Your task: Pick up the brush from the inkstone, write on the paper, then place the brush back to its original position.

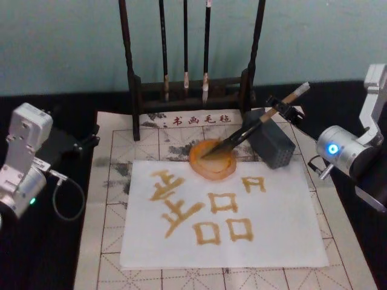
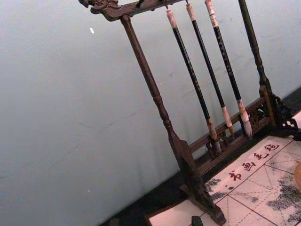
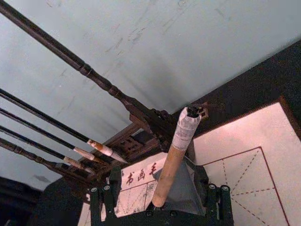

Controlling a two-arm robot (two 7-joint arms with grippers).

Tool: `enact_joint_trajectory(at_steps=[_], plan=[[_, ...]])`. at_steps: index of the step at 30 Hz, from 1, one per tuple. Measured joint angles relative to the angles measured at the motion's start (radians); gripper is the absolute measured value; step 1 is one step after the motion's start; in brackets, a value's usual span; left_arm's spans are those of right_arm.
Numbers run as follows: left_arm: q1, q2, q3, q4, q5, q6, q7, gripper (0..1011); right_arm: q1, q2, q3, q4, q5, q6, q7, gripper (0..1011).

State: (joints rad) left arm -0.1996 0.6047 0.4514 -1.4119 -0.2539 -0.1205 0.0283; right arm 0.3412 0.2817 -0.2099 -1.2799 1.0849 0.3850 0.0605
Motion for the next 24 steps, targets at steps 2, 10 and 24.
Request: enact_joint_trajectory(at_steps=[2, 10, 24], plan=[[0.000, 0.000, 0.000, 0.000, 0.000, 0.000, 0.000, 1001, 0.006, -0.002, -0.003, 0.007, 0.006, -0.004, -0.004, 1000], [0.000, 0.000, 0.000, 0.000, 0.000, 0.000, 0.000, 1001, 0.018, -0.004, -0.017, 0.023, 0.025, -0.017, -0.014, 1000], [0.000, 0.000, 0.000, 0.000, 0.000, 0.000, 0.000, 1001, 0.030, 0.005, -0.041, 0.037, 0.045, -0.035, -0.025, 1000]])
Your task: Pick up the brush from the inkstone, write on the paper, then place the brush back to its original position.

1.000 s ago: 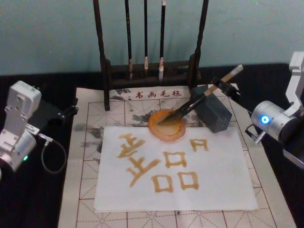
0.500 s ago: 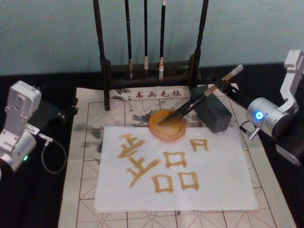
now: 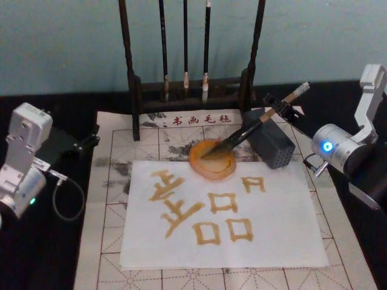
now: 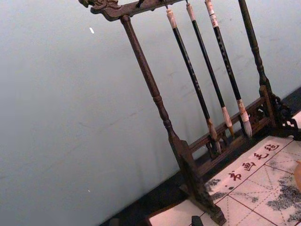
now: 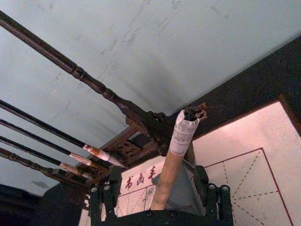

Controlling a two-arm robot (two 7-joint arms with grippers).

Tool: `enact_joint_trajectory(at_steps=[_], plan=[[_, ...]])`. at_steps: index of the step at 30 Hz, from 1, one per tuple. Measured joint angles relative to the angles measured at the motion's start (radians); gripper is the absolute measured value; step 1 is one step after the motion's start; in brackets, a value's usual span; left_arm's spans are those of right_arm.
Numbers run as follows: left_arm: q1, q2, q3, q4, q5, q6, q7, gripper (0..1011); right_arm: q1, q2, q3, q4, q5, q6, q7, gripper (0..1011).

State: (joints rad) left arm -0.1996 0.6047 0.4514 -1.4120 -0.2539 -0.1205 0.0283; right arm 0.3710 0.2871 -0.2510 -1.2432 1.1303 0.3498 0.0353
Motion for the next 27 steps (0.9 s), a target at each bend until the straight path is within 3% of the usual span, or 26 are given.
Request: enact_joint_trajectory(at_steps=[15, 27], plan=[[0.000, 0.000, 0.000, 0.000, 0.000, 0.000, 0.000, 1001, -0.002, -0.001, 0.004, -0.002, -0.001, 0.001, 0.001, 964], [0.000, 0.000, 0.000, 0.000, 0.000, 0.000, 0.000, 1001, -0.003, -0.002, 0.006, -0.003, -0.002, 0.002, 0.002, 632]])
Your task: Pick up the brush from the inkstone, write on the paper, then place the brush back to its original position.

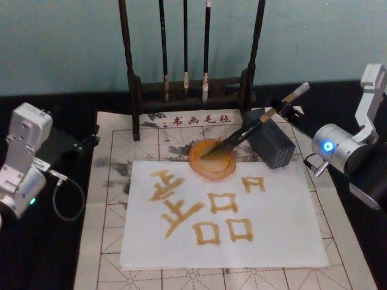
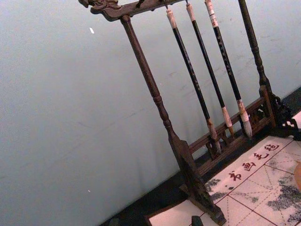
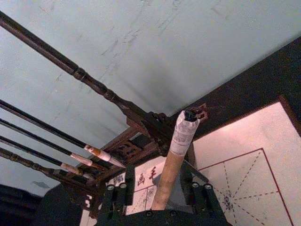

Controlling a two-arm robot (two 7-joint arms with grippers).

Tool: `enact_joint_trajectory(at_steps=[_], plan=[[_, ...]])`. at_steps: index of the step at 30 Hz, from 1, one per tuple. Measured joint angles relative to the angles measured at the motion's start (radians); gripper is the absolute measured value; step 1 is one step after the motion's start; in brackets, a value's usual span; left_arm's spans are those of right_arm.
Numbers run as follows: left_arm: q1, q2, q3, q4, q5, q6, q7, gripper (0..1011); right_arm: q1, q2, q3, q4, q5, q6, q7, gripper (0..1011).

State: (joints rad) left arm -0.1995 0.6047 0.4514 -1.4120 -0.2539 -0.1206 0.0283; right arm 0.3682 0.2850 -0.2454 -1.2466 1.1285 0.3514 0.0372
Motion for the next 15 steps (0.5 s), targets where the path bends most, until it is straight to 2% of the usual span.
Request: enact_joint_trajectory(at_steps=[5, 7, 8, 9, 15], plan=[[0.000, 0.000, 0.000, 0.000, 0.000, 0.000, 0.000, 1001, 0.000, 0.000, 0.000, 0.000, 0.000, 0.000, 0.000, 463], [0.000, 0.000, 0.000, 0.000, 0.000, 0.000, 0.000, 1001, 0.000, 0.000, 0.000, 0.000, 0.000, 0.000, 0.000, 431], [0.000, 0.000, 0.000, 0.000, 0.000, 0.000, 0.000, 1001, 0.000, 0.000, 0.000, 0.000, -0.001, 0.000, 0.000, 362], [0.000, 0.000, 0.000, 0.000, 0.000, 0.000, 0.000, 1001, 0.000, 0.000, 0.000, 0.000, -0.001, 0.000, 0.000, 362], [0.000, 0.000, 0.000, 0.000, 0.000, 0.000, 0.000, 1001, 0.000, 0.000, 0.000, 0.000, -0.001, 0.000, 0.000, 203]])
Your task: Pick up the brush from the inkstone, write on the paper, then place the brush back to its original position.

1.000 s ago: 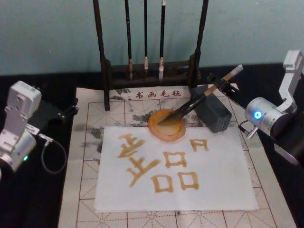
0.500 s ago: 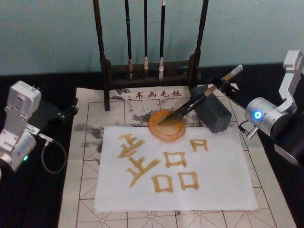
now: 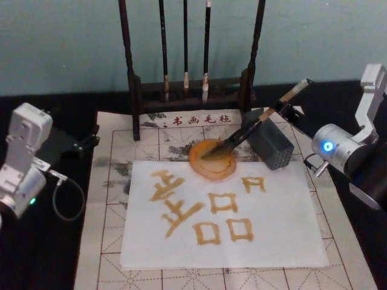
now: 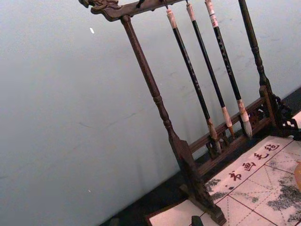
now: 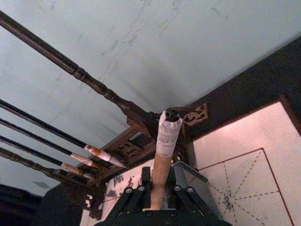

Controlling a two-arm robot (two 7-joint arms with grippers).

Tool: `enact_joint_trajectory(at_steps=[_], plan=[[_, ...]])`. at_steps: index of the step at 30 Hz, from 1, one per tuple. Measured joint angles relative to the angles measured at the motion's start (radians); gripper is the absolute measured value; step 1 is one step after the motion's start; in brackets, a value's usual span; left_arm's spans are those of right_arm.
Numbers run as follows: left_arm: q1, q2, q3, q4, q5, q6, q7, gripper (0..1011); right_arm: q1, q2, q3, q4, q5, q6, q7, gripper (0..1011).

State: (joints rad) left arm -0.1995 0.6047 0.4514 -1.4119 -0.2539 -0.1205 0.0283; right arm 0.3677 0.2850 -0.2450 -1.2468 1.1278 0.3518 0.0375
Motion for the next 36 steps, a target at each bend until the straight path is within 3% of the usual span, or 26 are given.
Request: enact_joint_trajectory(at_steps=[23, 36], plan=[[0.000, 0.000, 0.000, 0.000, 0.000, 0.000, 0.000, 1001, 0.000, 0.001, -0.002, 0.000, 0.000, -0.001, 0.000, 198], [0.000, 0.000, 0.000, 0.000, 0.000, 0.000, 0.000, 1001, 0.004, 0.039, -0.053, -0.041, -0.020, -0.075, 0.048, 198]])
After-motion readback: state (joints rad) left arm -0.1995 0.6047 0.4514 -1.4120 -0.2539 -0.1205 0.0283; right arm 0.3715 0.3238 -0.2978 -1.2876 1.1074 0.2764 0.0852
